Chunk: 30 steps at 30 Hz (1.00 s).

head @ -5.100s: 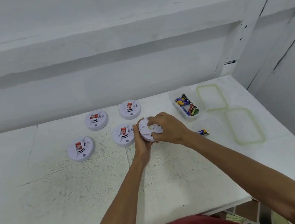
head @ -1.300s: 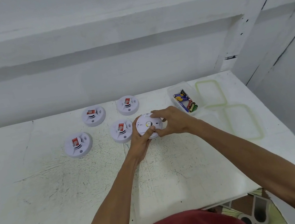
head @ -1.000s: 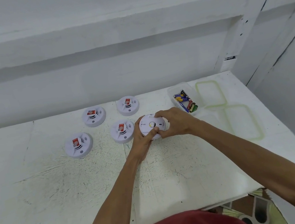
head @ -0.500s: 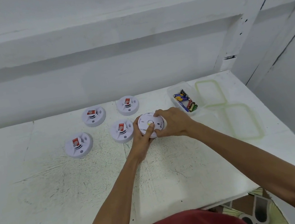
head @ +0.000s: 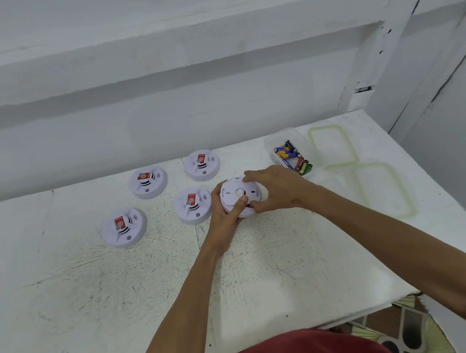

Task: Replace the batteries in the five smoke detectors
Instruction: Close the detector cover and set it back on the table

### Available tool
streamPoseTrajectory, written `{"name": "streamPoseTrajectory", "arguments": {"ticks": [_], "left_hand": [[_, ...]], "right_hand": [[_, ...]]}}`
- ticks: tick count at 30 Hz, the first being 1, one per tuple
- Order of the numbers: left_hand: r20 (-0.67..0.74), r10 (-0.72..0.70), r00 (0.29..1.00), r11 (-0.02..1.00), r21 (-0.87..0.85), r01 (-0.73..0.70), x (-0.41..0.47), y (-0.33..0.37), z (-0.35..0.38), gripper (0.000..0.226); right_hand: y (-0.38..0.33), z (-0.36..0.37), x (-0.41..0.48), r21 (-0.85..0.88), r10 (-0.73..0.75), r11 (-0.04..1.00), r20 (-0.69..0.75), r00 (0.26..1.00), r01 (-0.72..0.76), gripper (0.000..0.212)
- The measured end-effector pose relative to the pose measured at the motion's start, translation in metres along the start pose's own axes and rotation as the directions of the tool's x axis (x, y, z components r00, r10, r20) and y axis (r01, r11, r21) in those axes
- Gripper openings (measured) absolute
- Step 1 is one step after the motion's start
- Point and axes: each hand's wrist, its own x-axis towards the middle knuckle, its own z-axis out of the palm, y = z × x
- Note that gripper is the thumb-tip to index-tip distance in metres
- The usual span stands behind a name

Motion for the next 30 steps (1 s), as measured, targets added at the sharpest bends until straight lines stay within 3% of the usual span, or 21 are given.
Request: {"name": "streamPoseTrajectory", "arguments": {"ticks": [8,21,27,30], "left_hand": [[-0.014,0.001,1.000,1.000,-0.022,-0.001,0.001,-0.001,0.000,0.081],[0.015,0.007,1.000,0.997,-0.080,-0.006,0.002,-0.003,-0.003,0.081],[-0.025,-0.006,1.000,0.993,-0.115,0.003,0.000,-0.003,0.000,0.077],[-0.059,-0.033,0.998,0.985,-0.171,0.022,0.000,-0.001,-0.001,0.063]], "right_hand": [[-0.002,0.003,0.000,-0.011,0.051,0.999,0.015,0.999,-0.051,0.071],[0.006,0.002,0.000,0.122,0.057,0.990,0.063,0.996,-0.065,0.074],[0.002,0.008,0.005,0.096,0.079,0.992,0.086,0.993,-0.087,0.089],[0.000,0.013,0.008,0.178,0.090,0.979,0.064,0.994,-0.100,0.076]]}}
